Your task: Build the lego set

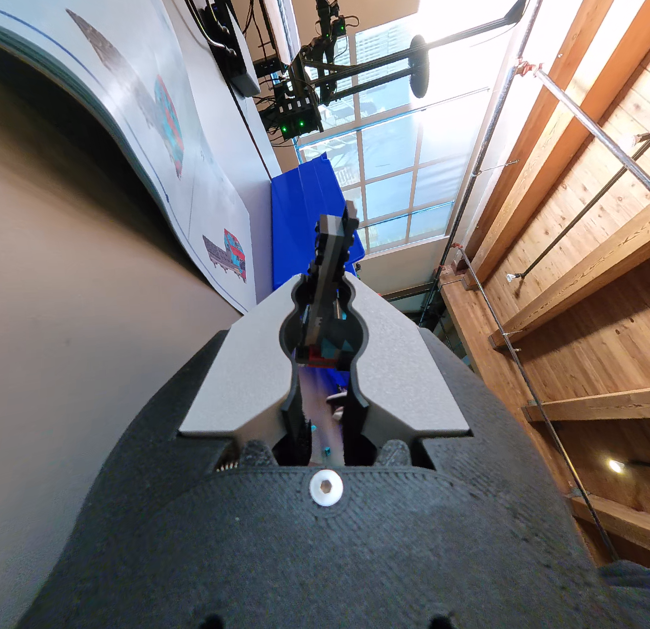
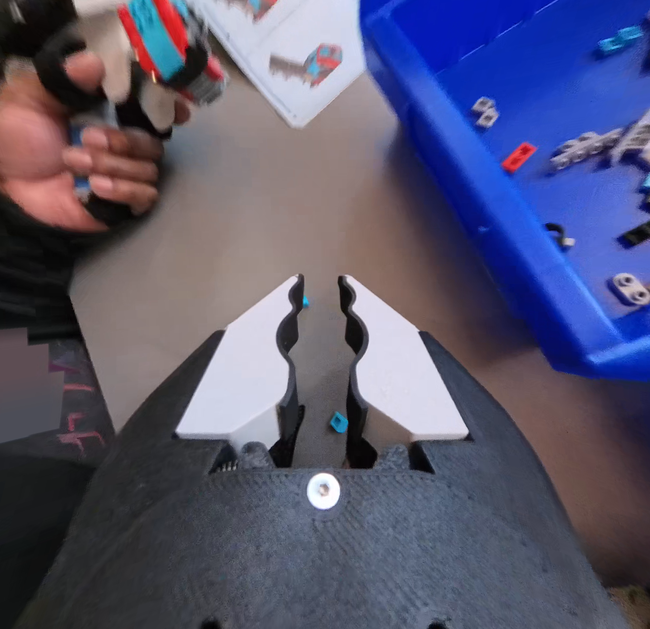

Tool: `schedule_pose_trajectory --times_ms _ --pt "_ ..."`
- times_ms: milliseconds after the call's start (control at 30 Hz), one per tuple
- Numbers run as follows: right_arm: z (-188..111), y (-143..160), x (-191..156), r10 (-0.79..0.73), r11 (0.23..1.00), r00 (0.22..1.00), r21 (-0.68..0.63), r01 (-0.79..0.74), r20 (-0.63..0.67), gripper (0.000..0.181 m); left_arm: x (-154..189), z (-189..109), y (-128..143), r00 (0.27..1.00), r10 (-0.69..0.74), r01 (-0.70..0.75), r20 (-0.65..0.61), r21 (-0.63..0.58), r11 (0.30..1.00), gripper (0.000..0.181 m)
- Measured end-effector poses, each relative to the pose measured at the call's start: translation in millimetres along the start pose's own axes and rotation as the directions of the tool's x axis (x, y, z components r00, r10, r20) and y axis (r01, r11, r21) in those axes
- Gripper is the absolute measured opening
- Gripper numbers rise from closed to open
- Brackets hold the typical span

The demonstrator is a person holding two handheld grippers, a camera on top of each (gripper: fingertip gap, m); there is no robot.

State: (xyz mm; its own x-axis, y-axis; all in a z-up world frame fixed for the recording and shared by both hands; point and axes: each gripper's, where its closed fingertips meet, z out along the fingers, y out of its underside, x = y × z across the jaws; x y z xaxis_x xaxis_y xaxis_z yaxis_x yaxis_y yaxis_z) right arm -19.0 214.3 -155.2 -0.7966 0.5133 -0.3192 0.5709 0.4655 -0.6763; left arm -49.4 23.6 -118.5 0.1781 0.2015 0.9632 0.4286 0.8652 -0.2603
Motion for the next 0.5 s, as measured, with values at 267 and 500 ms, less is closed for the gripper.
schedule_pose_trajectory --times_ms 267,500 --pt "-118.8 -181.8 14.8 0.450 0.534 0.872 0.726 -0.435 0.192 0.035 -1.2 1.2 -0.3 1.000 0.015 -0.015 0.016 0.005 1.000 0.017" --pt "-185.1 -295.3 -70.2 0.288 0.335 0.940 0.900 -0.279 0.184 0.046 -0.5 0.1 -1.2 1.000 0.021 -0.021 0.014 0.014 1.000 0.017"
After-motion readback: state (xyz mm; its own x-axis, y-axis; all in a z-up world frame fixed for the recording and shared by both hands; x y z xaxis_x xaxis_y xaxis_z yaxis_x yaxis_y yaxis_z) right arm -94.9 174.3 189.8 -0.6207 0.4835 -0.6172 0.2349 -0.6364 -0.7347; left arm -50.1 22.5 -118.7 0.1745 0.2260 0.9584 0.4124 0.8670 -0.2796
